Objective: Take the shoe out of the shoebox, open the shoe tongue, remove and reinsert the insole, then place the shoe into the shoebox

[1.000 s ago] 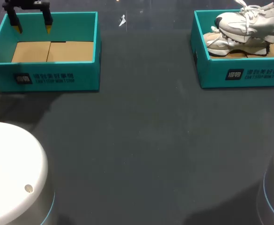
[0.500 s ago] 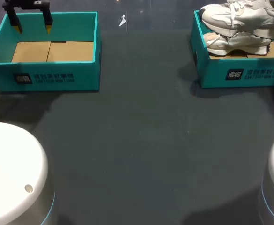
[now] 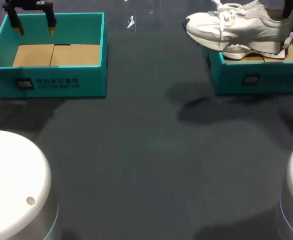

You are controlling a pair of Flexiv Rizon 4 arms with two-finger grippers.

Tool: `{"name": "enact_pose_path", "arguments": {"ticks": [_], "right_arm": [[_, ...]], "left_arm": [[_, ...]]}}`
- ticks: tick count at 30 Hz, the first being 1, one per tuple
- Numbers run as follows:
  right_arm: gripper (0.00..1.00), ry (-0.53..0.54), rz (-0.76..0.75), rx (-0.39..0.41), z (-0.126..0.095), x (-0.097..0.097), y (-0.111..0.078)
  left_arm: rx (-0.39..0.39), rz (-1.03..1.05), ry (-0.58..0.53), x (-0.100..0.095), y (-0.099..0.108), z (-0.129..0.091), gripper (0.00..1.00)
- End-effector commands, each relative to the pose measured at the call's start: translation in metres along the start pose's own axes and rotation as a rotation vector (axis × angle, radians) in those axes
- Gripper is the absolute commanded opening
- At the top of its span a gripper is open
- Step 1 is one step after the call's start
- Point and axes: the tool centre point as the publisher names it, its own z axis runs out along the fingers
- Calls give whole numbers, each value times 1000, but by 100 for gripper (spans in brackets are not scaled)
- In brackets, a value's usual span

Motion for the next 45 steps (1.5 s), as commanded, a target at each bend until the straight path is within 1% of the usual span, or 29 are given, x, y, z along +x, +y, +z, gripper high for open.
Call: {"name": "enact_pose_path", "arguments": {"ticks": [1,5,7,23,25,28,33,36,37,43,45], "right_arm": [[0,-14,12,-103,-5,17,-49],[0,-17,24,-98,-7,33,-77],[0,-10,-1,-88,-6,40,-87],[0,-10,-1,-88,-6,40,-87],[0,-72,-5,-90,-3,48,-98],[0,-85,-16,-102,0,57,-119],[0,-74,-20,-154,0,69,-158],[0,-86,-13,-179,4,80,-178],[0,-73,-15,-185,5,82,-183],[0,-97,-7,-220,24,106,-222],[0,-97,-7,-220,24,106,-222]], "left_arm": [[-1,0,-1,0,0,-1,100],[-1,0,-1,0,0,-1,100],[-1,0,-1,0,0,-1,100],[-1,0,-1,0,0,-1,100],[-1,0,-1,0,0,-1,100],[-1,0,-1,0,0,-1,100],[-1,0,-1,0,0,-1,100],[-1,0,-1,0,0,-1,100],[-1,0,-1,0,0,-1,100],[-1,0,-1,0,0,-1,100],[-1,0,-1,0,0,-1,100]]}}
